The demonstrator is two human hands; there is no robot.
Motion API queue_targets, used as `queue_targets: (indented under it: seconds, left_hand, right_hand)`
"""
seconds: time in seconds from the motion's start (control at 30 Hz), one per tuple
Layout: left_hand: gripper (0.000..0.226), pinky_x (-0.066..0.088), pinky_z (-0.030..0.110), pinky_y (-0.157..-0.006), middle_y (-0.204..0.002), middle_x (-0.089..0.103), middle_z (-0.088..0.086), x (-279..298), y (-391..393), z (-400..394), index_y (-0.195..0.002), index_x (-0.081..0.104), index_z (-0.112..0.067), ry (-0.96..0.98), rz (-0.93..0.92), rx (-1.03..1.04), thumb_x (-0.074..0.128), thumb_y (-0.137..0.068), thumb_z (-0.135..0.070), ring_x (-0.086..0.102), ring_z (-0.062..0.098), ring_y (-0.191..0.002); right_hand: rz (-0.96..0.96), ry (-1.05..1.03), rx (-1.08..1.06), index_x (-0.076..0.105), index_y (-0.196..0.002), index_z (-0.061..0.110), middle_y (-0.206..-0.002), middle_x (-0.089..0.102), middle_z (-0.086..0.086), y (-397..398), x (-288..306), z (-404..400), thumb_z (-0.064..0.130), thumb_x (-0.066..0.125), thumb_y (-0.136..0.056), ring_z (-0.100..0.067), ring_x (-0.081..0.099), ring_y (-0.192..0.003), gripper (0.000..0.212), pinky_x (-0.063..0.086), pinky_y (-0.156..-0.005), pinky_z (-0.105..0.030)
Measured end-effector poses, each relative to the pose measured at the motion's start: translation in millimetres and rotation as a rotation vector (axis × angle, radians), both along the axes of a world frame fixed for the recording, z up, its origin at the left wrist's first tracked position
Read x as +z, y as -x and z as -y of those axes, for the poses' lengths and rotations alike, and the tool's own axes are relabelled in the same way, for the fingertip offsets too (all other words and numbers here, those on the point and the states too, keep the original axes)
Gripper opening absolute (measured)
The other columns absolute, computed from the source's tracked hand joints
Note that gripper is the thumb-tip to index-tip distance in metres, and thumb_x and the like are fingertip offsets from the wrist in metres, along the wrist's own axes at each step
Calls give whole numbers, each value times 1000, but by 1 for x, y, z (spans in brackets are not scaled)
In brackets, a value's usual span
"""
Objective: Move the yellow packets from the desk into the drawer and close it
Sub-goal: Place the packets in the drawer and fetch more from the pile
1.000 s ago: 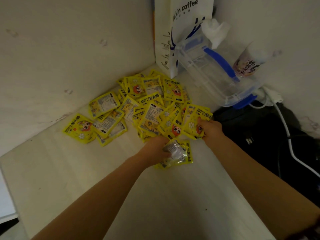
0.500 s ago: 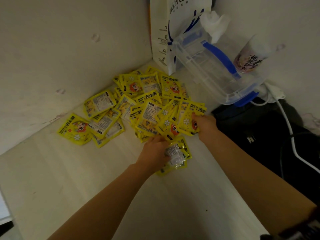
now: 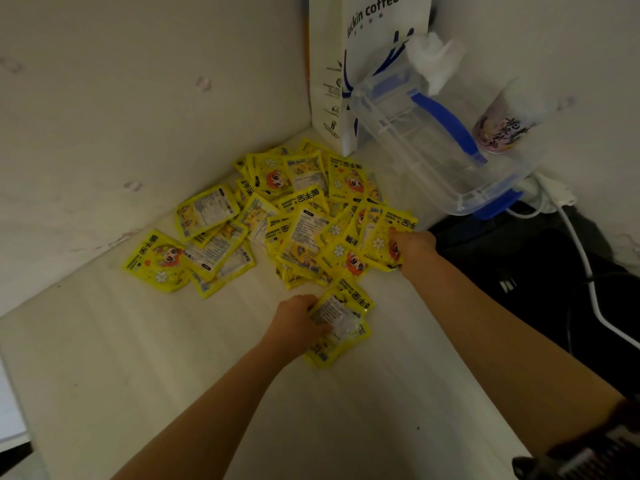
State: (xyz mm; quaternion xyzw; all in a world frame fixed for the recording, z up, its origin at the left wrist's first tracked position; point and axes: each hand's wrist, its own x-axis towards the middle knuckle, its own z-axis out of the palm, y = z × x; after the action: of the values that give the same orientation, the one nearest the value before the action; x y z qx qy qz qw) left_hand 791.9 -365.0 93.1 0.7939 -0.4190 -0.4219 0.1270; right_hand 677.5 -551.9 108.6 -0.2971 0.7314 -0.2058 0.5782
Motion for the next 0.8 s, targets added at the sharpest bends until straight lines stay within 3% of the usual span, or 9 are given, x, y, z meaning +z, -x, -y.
queue_targets:
  seconds: [0.07,0.2,0.3,0.4,0.5,0.57,0.67,0.8]
  left_hand:
    - [19,25,12,-45,-64,41,-10,0,-3,-4,-80,51,-19,12,-7,36,70,-80,-22,43,12,-63]
    - [16,36,21,-58,-76,55,-3,-1,-8,-11,-85,57,-19,19,-30,67,72,-79,-21,52,16,-75]
    - [19,47,26,-68,-91,64,3,-1,-12,-14,-94,66,-15,46,-107,161,74,-77,-16,62,19,-84]
    - [18,56,34,-74,-93,68,3,-3,-17,-20,-89,66,-19,65,-210,282,76,-75,-14,67,22,-84]
    - [16,55,25,-68,-93,70,3,-4,-19,-30,-87,67,-17,96,-293,392,78,-75,-13,66,16,-81]
    - [16,51,15,-59,-92,70,1,-2,-18,-37,-87,68,-16,125,-345,478,77,-76,-10,65,11,-78]
    - [17,57,29,-68,-90,72,6,-1,-15,-50,-89,69,-12,158,-428,613,75,-76,-4,70,24,-84]
    - [19,58,46,-81,-93,73,13,-2,-11,-69,-95,69,-8,168,-486,715,75,-77,-6,70,32,-88]
  right_hand:
    - [16,-22,10,50,-69,9,-121,62,-26,0,-4,1,12,68,-84,-38,61,-110,24,48,-94,-56]
    - [23,-43,30,55,-81,13,-109,66,-13,6,-33,12,20,77,-74,-32,64,-97,24,52,-85,-58]
    - [35,-3,28,56,-73,16,-97,64,-15,5,-31,9,12,70,-81,-26,62,-80,17,55,-82,-50]
    - [48,46,39,60,-88,12,-94,61,-14,8,-31,6,11,69,-83,-21,57,-68,10,52,-65,-37]
    - [193,22,17,64,-110,8,-108,66,-14,12,-24,-3,8,63,-88,-29,64,-97,22,53,-87,-49]
    - [281,-30,16,63,-112,8,-110,66,-13,17,-14,-14,8,58,-91,-29,65,-97,22,51,-90,-51]
    - [315,-41,46,63,-105,12,-99,65,-7,31,-9,-28,11,54,-95,-19,68,-73,14,53,-81,-47]
    - [286,-9,57,61,-119,8,-112,64,-10,55,-18,-49,12,56,-94,-26,65,-91,26,50,-93,-50]
